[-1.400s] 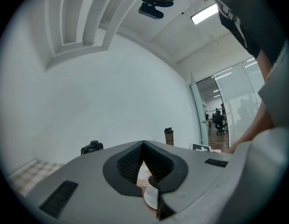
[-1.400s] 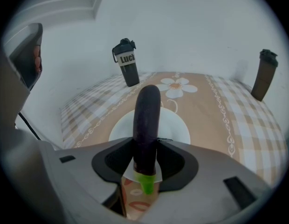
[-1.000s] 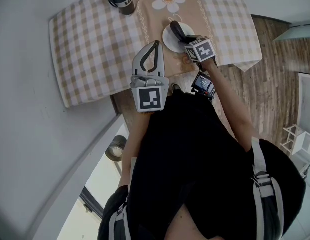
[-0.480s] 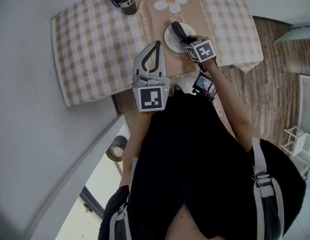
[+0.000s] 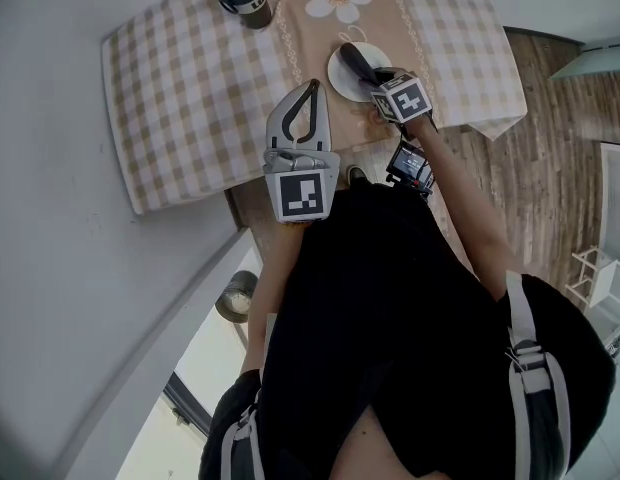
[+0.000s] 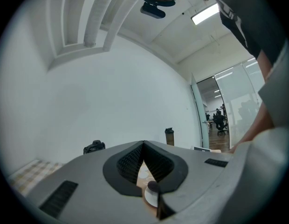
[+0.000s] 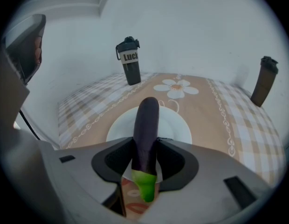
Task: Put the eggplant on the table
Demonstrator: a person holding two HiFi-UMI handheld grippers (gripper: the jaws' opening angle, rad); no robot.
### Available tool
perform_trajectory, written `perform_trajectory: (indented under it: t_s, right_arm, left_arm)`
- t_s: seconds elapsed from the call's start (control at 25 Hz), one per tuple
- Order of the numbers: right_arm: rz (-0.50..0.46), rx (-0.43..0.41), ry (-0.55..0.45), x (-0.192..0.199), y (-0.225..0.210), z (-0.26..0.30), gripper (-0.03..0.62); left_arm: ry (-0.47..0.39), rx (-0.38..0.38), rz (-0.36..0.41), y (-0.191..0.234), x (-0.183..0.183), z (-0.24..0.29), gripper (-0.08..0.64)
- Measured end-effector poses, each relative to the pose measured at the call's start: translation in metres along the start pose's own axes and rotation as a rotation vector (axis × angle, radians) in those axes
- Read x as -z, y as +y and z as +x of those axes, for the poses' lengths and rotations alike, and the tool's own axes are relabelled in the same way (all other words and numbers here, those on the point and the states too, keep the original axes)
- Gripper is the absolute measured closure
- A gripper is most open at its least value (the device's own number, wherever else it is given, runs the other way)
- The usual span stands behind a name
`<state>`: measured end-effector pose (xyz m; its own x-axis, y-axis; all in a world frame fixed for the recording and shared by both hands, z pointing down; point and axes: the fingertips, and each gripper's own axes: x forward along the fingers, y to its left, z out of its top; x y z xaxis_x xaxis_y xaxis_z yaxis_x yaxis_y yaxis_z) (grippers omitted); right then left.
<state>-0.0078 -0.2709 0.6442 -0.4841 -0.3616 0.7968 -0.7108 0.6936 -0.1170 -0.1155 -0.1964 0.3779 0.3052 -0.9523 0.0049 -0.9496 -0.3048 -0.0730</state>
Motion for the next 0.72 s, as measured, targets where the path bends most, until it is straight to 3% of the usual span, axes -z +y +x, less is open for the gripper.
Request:
perform_trajectory:
  t_s: [0.2, 0.32, 0.72]
  right_arm:
    - [-0.019, -0.001, 0.001, 0.001, 0.001, 0.0, 0.419]
    - [-0.018, -0.014, -0.014, 0.0, 0.003, -0.005, 0.379]
    - [-0.008, -0.01, -0.11, -0.016, 0.005, -0.027, 0.379]
  left_arm:
    - [0.012, 0.019, 0.016, -0.004, 0.002, 0.002, 0.557]
    - [0.008, 0.027, 0.013, -0.006, 0.002, 0.002, 0.557]
    - [0.012, 0.071, 0.02, -0.013, 0.004, 0.008, 0.557]
